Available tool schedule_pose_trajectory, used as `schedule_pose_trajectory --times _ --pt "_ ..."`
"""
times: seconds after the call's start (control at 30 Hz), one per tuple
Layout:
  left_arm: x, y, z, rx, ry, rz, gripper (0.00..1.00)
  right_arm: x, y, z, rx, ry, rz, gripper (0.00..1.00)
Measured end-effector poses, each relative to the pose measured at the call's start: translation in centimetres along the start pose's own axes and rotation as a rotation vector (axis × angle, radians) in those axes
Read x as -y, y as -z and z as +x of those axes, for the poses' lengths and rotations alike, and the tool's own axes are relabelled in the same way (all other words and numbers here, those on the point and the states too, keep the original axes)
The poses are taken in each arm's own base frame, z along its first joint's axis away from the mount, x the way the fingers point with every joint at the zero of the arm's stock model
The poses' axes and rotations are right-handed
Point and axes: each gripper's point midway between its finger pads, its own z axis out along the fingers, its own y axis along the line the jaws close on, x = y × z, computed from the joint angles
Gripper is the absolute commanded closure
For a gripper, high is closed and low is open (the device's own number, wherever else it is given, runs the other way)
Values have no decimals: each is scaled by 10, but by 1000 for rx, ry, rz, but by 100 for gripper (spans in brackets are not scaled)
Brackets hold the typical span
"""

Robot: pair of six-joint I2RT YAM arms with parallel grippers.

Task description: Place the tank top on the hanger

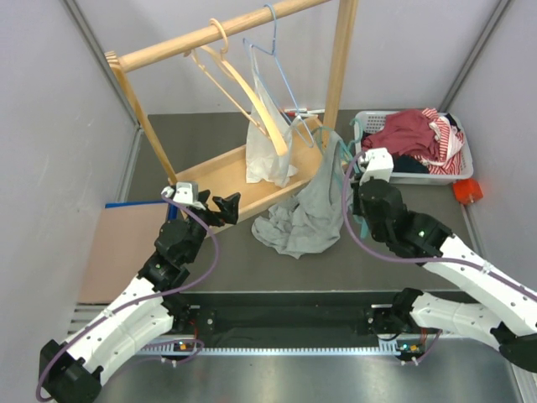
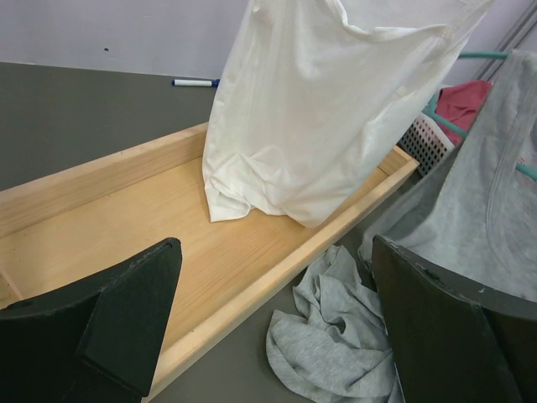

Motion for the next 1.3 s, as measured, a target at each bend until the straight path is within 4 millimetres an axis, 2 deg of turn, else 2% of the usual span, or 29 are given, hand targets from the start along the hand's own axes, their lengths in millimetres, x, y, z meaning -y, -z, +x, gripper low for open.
schedule_pose_trajectory --times 0.23,0.6,0.8,1.0,1.13,1.3 --pt "-1 0 0 -2 -1 -4 1 -4 -23 -36 70 45 -25 100" --pt "-1 0 1 -4 -2 -5 1 -8 -20 -172 324 64 -56 100" --pt "-1 0 1 -5 -2 -5 1 -14 -31 -229 400 108 -63 100" --pt "-1 1 0 0 0 -4 1 -11 -54 -260 428 139 -64 100" --pt "-1 2 -2 6 1 -4 1 -4 -71 -272 431 151 -64 100" --pt "-1 2 -2 5 1 -6 1 -7 -88 -281 422 164 -94 100"
